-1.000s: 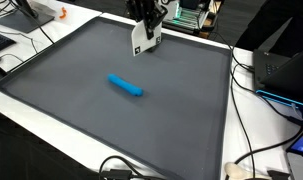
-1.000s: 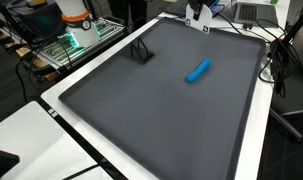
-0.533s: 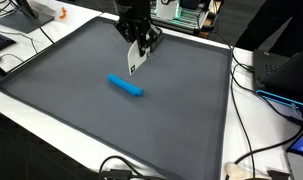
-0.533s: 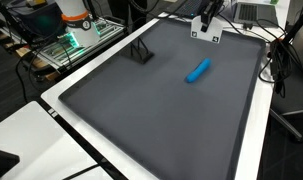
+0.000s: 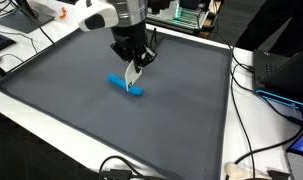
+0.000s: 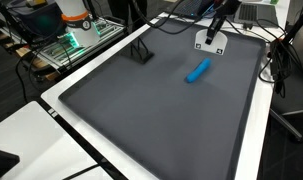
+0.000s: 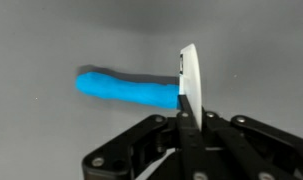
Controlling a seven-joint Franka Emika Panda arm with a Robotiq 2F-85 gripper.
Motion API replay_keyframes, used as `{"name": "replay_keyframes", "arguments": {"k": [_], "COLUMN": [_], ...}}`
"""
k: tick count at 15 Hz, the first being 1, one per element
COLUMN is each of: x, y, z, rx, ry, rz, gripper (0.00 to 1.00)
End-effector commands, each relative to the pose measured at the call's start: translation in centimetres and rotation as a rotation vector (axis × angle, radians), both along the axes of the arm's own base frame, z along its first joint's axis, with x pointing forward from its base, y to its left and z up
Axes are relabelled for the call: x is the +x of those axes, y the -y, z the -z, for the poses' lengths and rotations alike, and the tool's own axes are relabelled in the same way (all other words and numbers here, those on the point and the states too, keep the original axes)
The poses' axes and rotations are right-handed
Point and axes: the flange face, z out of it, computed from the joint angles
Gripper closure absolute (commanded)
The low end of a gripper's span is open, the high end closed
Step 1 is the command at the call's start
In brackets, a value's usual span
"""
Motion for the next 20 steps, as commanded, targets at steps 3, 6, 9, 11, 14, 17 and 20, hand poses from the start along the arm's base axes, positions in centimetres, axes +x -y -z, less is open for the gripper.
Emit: {"name": "replay_keyframes", "arguments": {"k": [3, 6, 9, 11, 14, 17, 20], "x": [1.1, 1.4, 1.6, 1.7, 1.8, 2.0, 2.1], "y": [0.2, 0.1, -0.2, -0.3, -0.5, -0.7, -0.8], "z": [1.8, 2.3, 2.6, 2.8, 3.2, 3.4, 3.7], "rx": [-0.037, -0.025, -0.018, -0.019, -0.026, -0.026, -0.029], "ry": [-0.009, -0.014, -0.016, -0.015, -0.016, -0.013, -0.009], "rz": [0.001, 0.014, 0.02, 0.023, 0.044, 0.057, 0.064], "gripper": [0.99, 0.99, 0.99, 0.99, 0.99, 0.99, 0.99]}}
